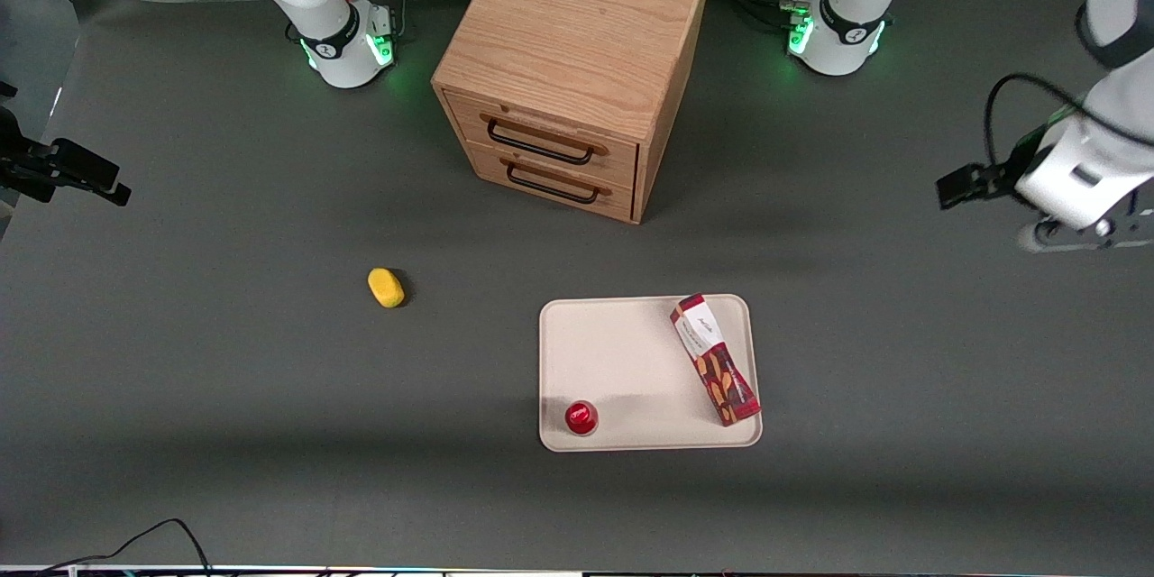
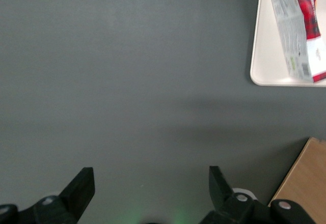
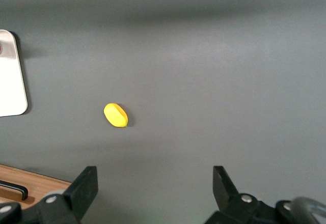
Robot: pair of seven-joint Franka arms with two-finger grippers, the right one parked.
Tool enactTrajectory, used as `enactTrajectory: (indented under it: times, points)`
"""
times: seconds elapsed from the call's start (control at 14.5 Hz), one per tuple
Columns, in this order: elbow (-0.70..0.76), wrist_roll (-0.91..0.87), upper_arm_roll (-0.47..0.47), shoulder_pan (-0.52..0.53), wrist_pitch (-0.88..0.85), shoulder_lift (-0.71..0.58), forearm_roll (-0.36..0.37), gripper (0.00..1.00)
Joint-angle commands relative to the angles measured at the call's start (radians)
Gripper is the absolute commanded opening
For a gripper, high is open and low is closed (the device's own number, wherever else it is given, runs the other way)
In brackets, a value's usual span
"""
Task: Place red cookie box on tray
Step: 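Open the left gripper and raise it away from the tray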
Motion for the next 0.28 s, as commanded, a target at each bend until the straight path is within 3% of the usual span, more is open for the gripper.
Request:
enactTrajectory:
  times: [0.0, 0.21]
  points:
    - [-0.087, 0.059, 0.059, -0.012, 0.017, -0.100, -0.007, 1.00]
    - [-0.077, 0.059, 0.089, -0.014, 0.003, -0.104, -0.009, 1.00]
